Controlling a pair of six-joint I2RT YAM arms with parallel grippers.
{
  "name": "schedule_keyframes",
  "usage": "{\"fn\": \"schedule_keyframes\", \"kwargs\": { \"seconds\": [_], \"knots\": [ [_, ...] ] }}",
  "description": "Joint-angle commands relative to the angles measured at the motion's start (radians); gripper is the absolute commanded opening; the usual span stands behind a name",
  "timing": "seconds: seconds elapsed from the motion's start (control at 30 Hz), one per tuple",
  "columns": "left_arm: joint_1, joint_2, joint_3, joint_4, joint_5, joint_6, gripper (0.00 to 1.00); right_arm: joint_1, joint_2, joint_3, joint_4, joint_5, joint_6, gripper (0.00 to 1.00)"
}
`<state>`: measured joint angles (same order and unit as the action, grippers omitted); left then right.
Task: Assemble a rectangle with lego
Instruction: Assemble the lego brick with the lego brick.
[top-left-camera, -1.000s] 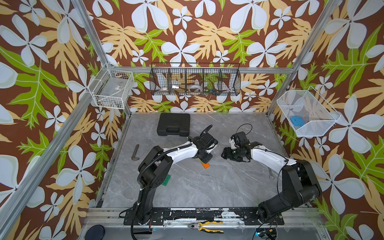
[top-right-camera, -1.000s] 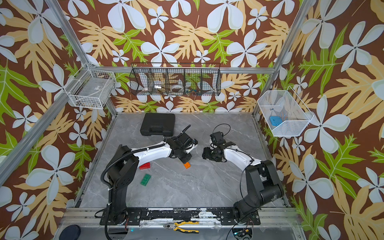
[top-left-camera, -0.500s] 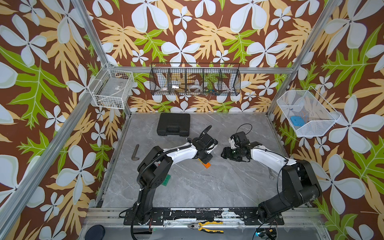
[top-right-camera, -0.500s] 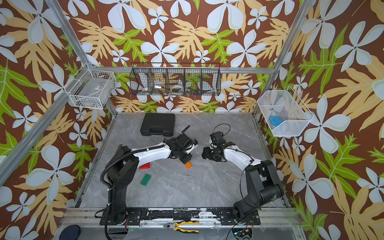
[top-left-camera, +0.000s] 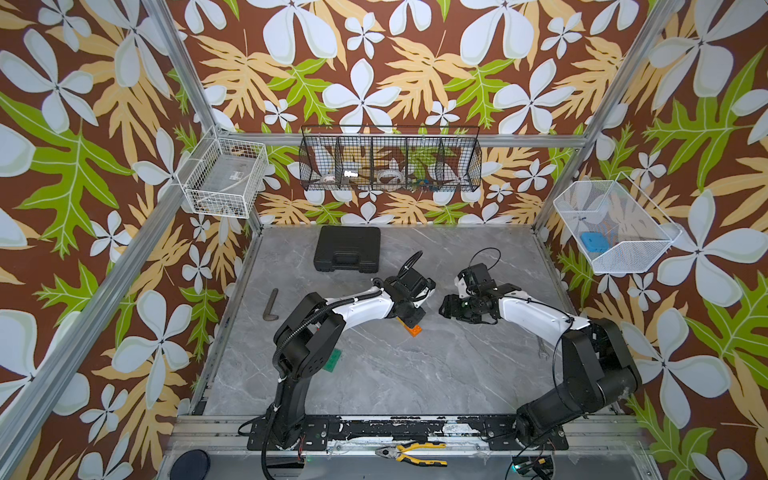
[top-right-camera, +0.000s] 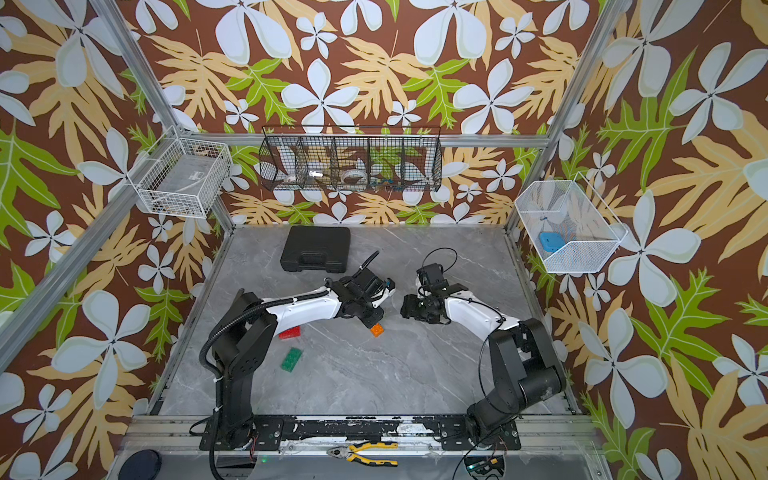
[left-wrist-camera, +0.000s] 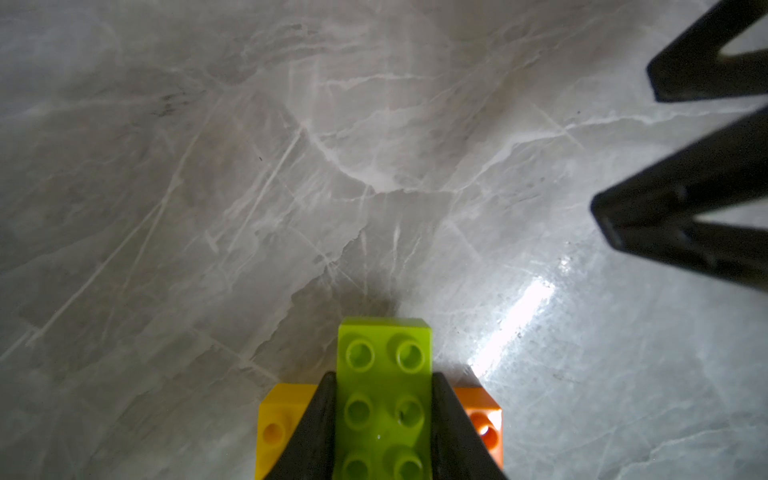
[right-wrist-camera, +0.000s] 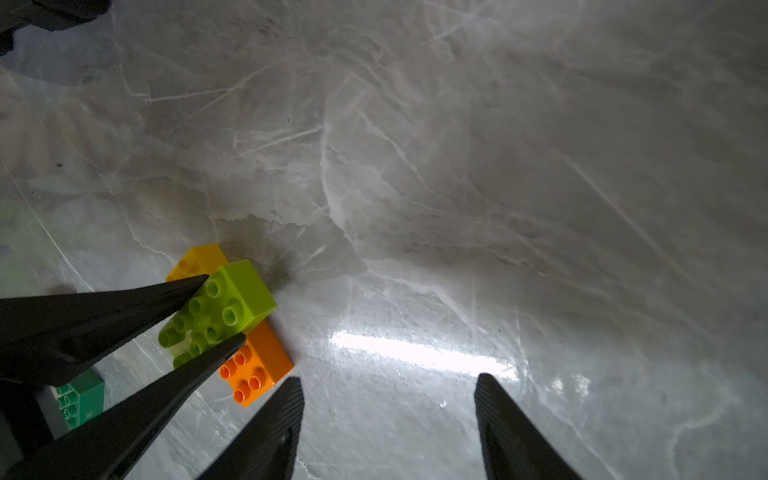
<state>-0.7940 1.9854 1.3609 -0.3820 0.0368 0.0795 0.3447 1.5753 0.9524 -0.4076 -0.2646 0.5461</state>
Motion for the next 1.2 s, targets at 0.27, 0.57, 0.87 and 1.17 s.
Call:
{"fn": "schedule_keyframes", "kwargs": {
  "seconds": [0.27,0.57,0.87,1.17],
  "knots": [
    [-0.001,-0.008,0.01,-0.154,-0.012,-0.023,0.1,0.009,-0.003,0.008,0.003,-0.001,0.003,0.64],
    [-0.001,-0.014,0.008,-0.144,-0.018,-0.026,0.23,0.014,-0.011,0.007,-0.001,0.001,0.006,0.64],
    [-0.001,-0.026,0.005,-0.132,-0.029,-0.032,0.3,0.017,-0.011,0.009,-0.004,-0.001,0.005,0.64],
    [-0.001,-0.043,0.0,-0.123,-0.032,-0.035,0.41,0.023,-0.003,0.016,-0.004,-0.002,0.002,0.64]
  ]
}}
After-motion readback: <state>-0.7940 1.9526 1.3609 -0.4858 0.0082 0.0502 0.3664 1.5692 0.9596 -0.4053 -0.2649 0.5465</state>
